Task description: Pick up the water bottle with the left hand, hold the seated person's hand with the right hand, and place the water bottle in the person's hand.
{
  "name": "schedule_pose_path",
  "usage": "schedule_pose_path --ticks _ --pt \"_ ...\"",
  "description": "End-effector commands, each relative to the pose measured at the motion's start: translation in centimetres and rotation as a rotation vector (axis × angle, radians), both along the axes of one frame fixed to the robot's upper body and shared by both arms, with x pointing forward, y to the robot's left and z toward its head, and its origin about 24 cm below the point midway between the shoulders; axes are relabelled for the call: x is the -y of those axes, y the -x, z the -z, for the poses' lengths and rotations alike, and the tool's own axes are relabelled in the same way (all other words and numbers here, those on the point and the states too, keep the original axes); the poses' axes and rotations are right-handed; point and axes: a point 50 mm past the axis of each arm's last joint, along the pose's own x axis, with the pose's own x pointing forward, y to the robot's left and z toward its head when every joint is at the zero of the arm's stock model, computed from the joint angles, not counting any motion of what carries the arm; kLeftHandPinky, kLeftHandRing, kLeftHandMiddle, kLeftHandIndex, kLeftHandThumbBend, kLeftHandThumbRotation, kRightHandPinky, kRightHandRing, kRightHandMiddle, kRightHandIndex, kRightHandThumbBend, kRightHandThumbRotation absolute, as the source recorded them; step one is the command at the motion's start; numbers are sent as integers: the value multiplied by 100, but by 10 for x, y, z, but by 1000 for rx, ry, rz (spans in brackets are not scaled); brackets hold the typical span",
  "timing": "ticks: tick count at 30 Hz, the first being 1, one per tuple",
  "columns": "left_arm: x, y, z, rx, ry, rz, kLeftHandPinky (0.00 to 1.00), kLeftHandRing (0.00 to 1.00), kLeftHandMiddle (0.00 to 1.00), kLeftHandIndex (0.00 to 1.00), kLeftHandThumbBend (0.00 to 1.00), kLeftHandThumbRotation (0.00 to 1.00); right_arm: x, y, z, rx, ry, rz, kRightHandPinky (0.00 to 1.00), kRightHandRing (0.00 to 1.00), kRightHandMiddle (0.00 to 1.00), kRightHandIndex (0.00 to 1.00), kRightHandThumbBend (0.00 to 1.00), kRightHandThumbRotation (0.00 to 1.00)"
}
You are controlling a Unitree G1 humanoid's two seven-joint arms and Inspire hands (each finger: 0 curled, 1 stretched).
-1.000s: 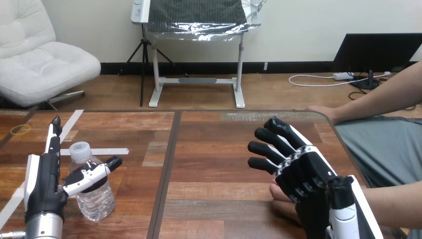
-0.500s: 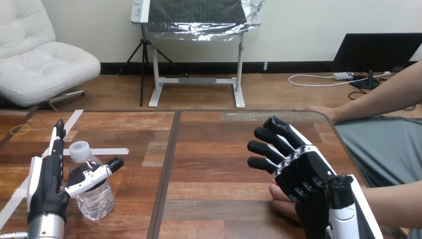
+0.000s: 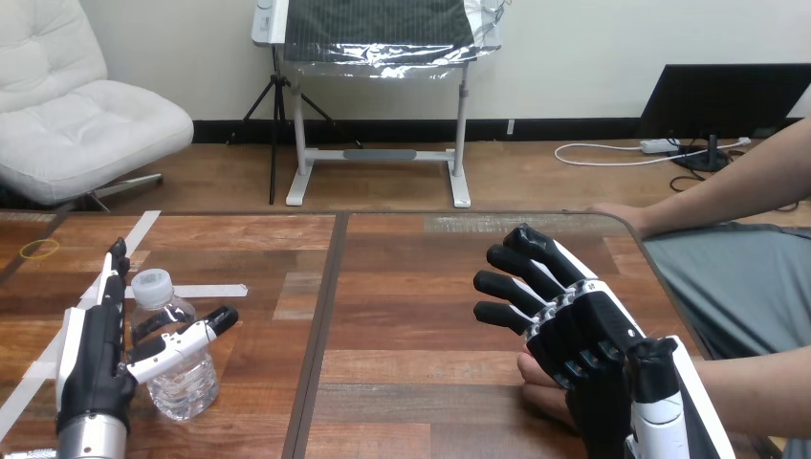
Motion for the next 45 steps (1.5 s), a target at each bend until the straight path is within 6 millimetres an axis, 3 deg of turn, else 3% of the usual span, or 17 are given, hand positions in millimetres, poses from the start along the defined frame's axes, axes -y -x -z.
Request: schedule_pose_path --ticks 1,45 --pt "4 -22 -18 59 -17 27 100 100 100 100 98 24 1 -7 -13 81 -17 8 80 85 88 88 57 100" --pt "5 -27 -6 -46 7 -7 95 97 99 100 94 20 2 -7 -13 94 -13 8 80 85 87 88 56 100"
